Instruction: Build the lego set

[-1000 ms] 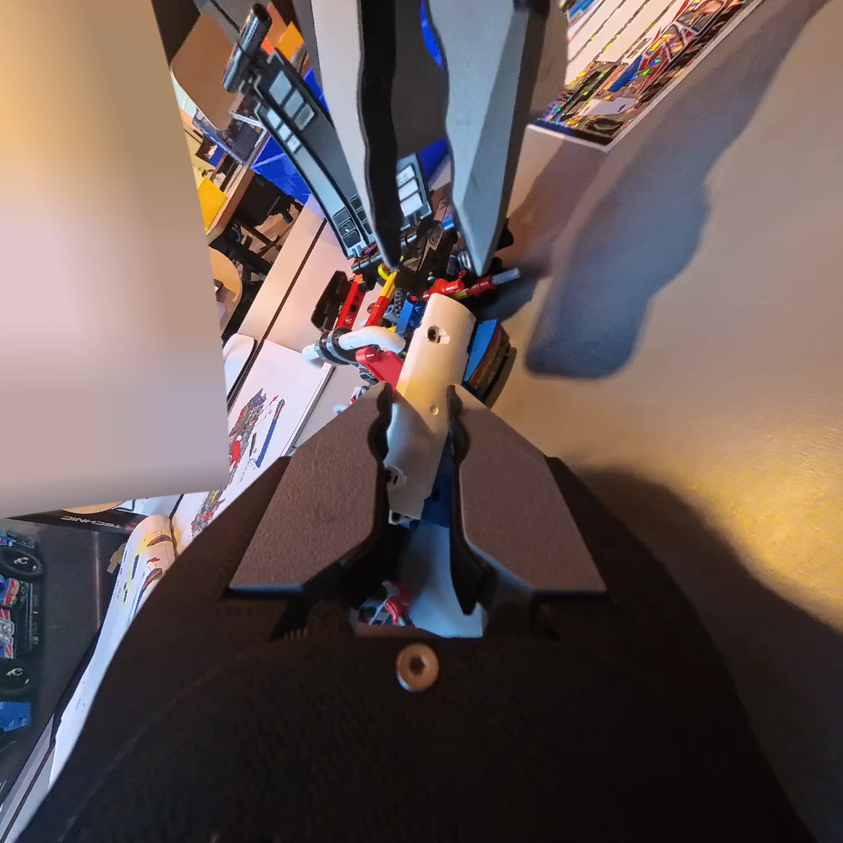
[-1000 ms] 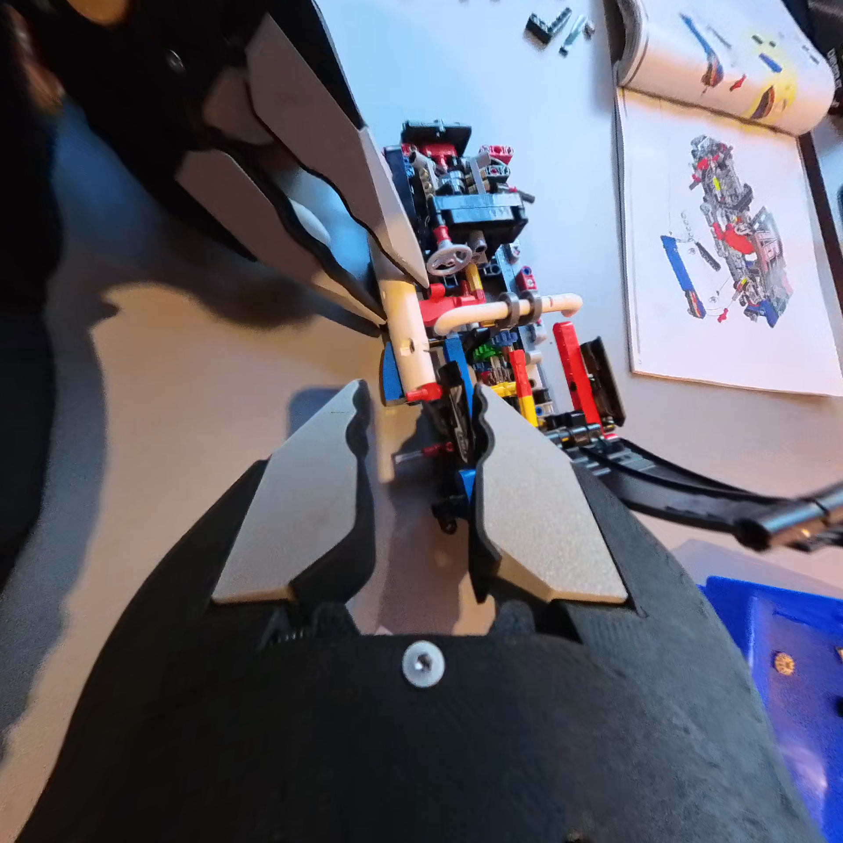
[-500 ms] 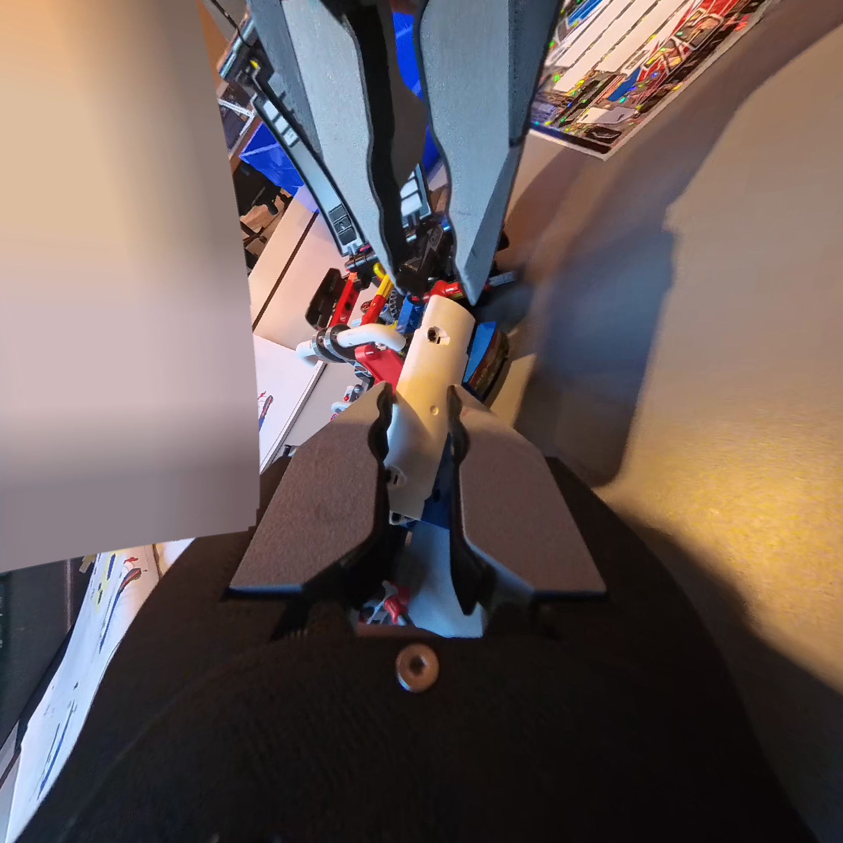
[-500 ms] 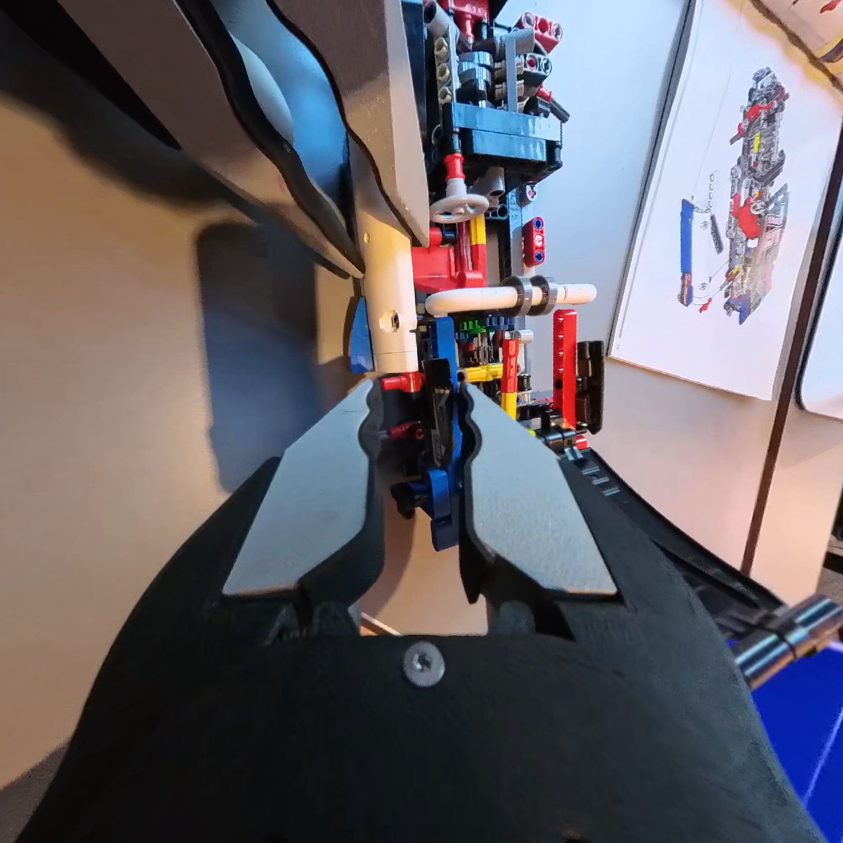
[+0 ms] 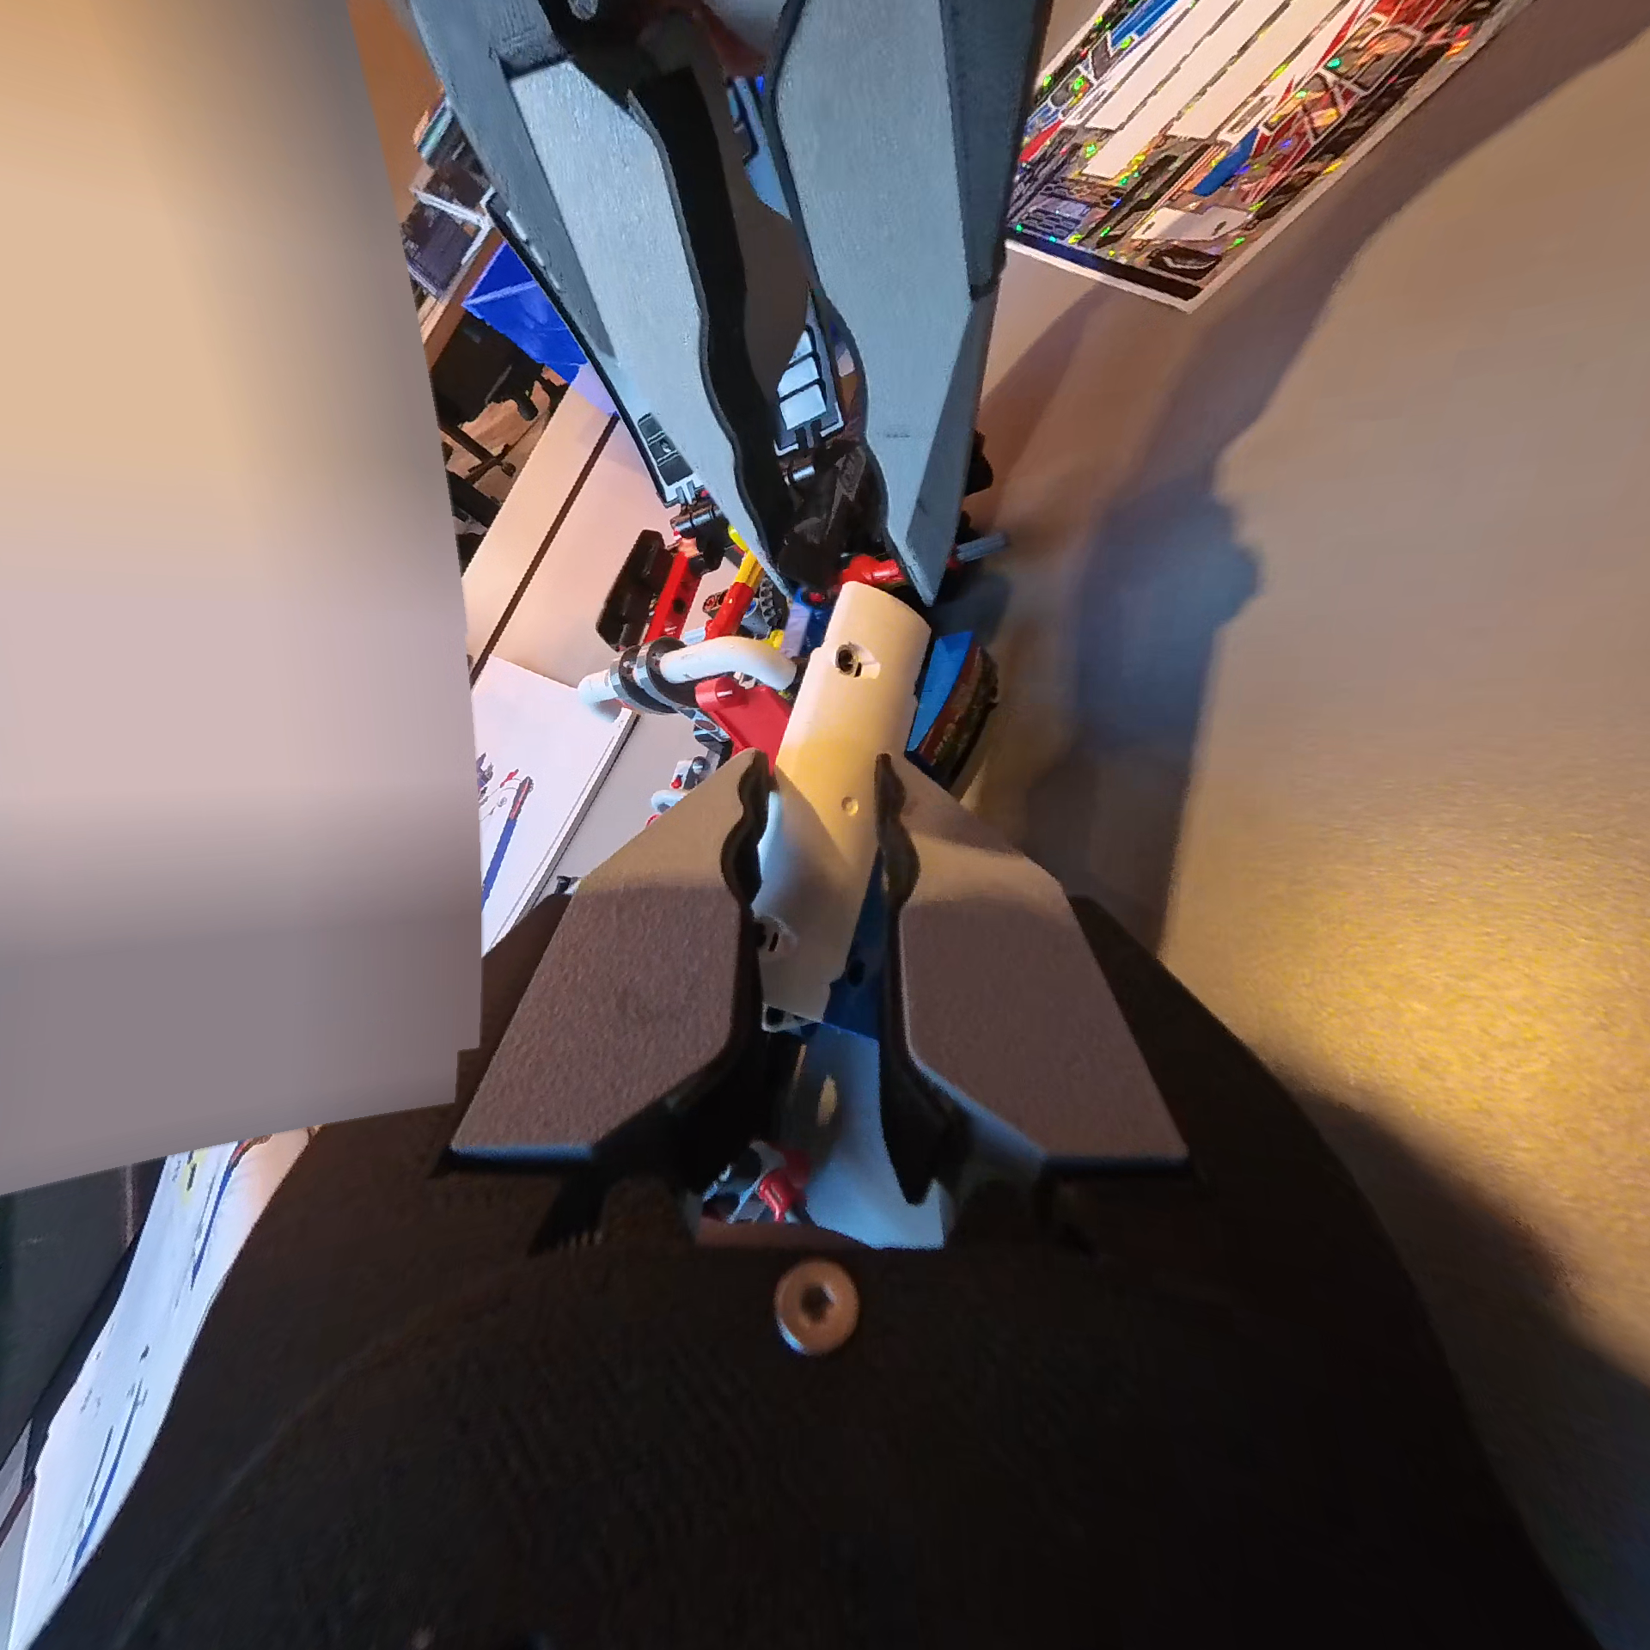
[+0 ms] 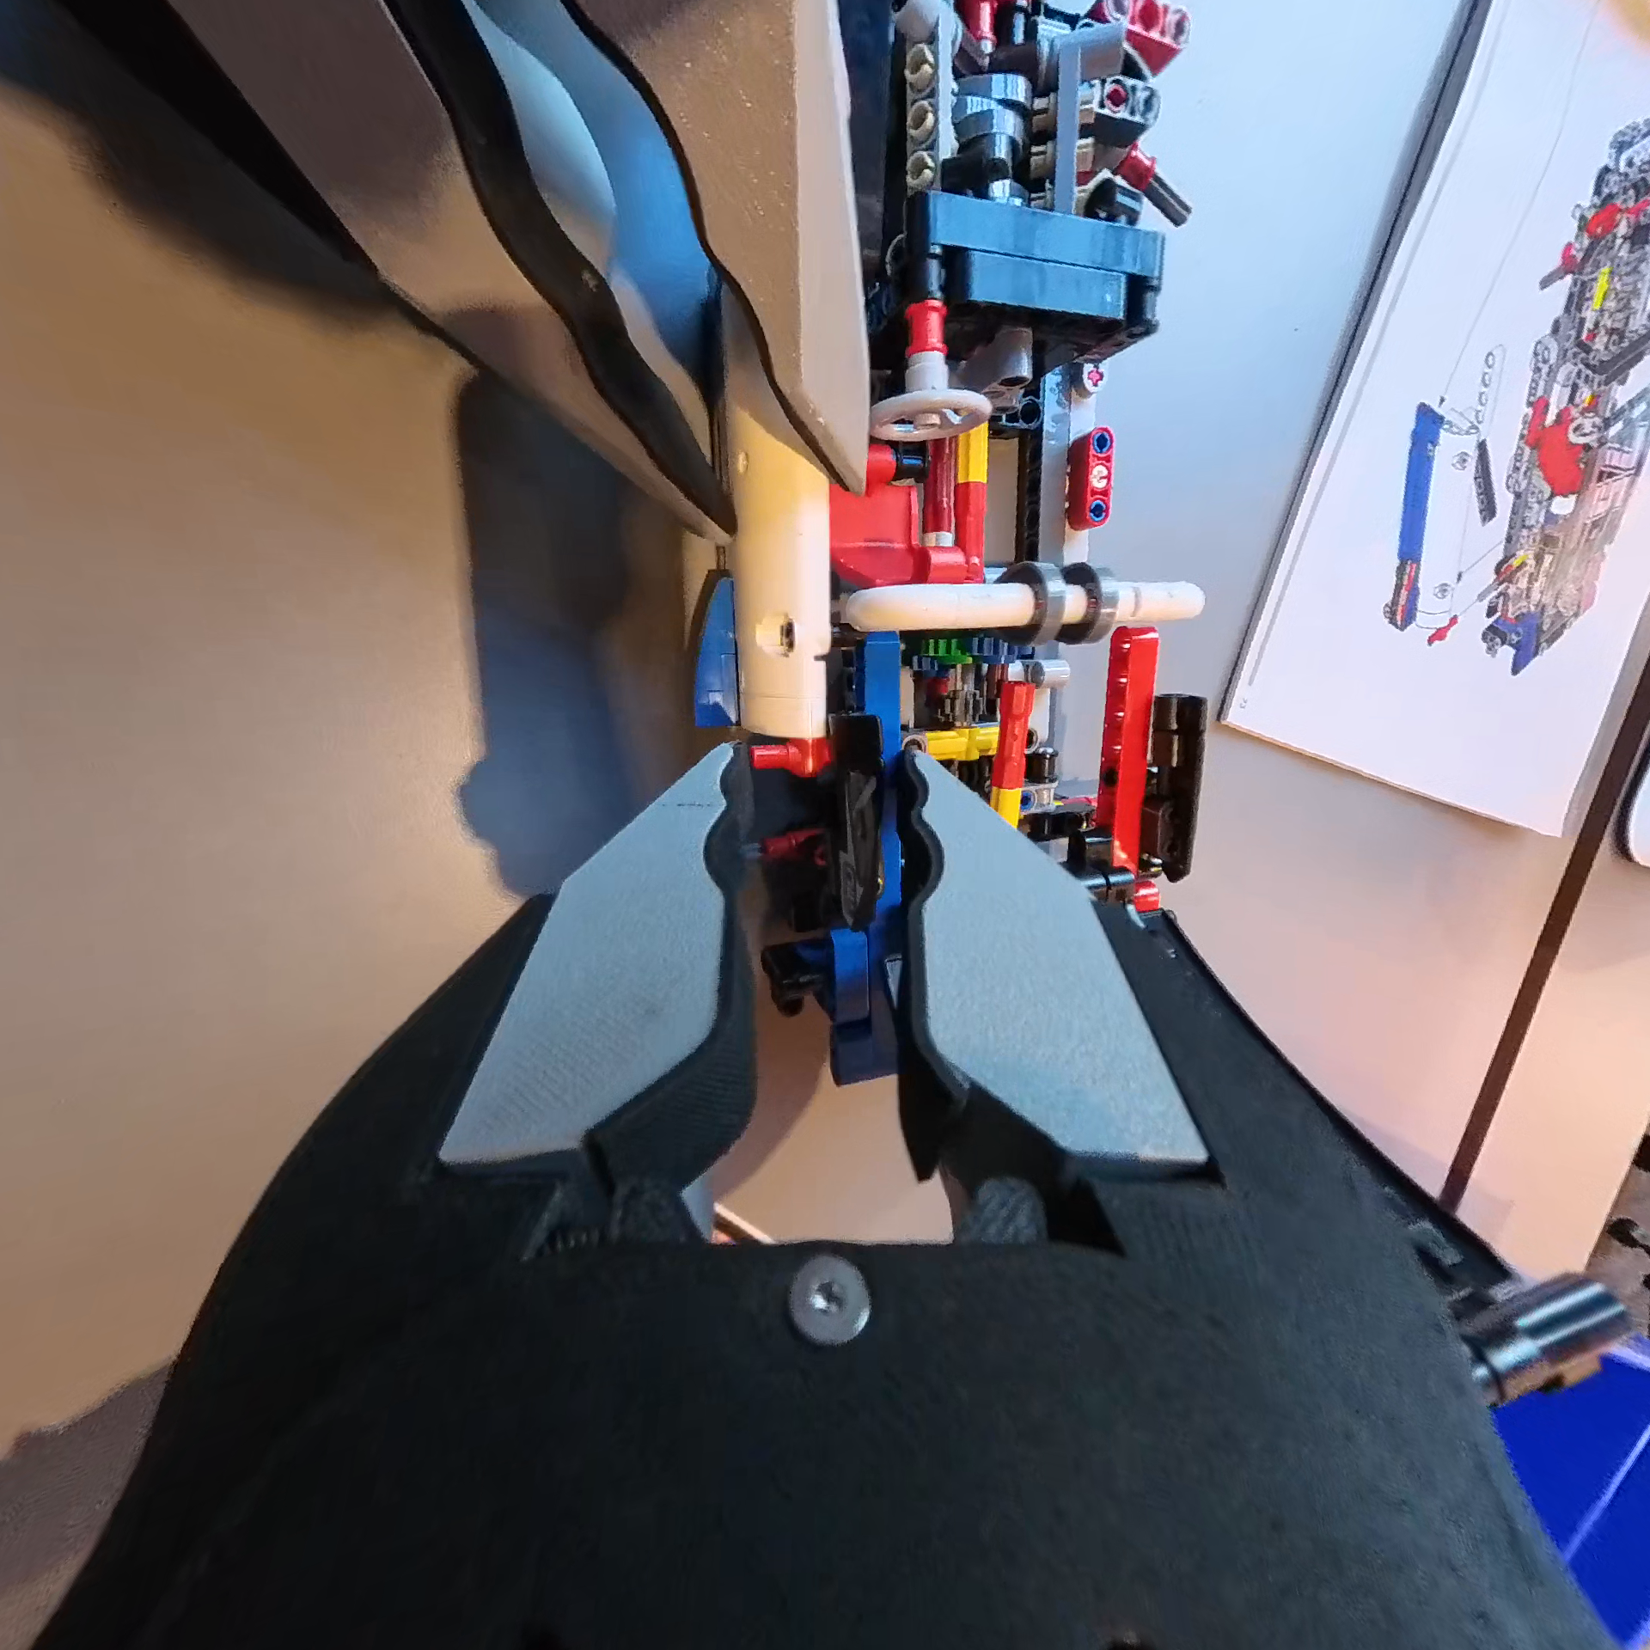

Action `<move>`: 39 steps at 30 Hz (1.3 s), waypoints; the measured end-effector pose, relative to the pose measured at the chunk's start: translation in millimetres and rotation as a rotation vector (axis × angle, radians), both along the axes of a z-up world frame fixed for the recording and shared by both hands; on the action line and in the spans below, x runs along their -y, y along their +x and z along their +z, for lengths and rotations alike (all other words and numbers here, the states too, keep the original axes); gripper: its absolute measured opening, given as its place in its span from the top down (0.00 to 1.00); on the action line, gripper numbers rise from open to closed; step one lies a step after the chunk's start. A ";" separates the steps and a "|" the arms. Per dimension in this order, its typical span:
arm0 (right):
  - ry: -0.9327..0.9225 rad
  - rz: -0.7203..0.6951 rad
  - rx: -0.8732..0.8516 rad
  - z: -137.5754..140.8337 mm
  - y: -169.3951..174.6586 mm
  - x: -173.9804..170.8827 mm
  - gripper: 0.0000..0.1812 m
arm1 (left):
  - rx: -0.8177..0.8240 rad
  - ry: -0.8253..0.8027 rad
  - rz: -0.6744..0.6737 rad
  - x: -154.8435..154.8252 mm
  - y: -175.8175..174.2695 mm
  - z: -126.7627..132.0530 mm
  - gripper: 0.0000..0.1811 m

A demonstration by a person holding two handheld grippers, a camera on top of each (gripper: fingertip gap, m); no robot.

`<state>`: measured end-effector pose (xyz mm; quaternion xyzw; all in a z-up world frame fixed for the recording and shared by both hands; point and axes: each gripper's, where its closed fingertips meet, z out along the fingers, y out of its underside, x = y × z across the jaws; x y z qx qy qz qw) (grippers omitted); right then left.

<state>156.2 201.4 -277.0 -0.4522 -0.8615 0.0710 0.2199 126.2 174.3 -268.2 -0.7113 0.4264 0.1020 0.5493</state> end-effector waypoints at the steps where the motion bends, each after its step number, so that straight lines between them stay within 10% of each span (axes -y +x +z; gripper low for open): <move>1: 0.002 0.002 0.007 -0.2 -0.2 -0.3 0.84 | 0.000 0.000 0.000 -0.2 0.1 0.0 0.89; 39: -0.165 -0.106 0.062 -6.7 -4.1 0.4 0.82 | -0.007 0.029 -0.024 -1.9 5.6 3.2 0.92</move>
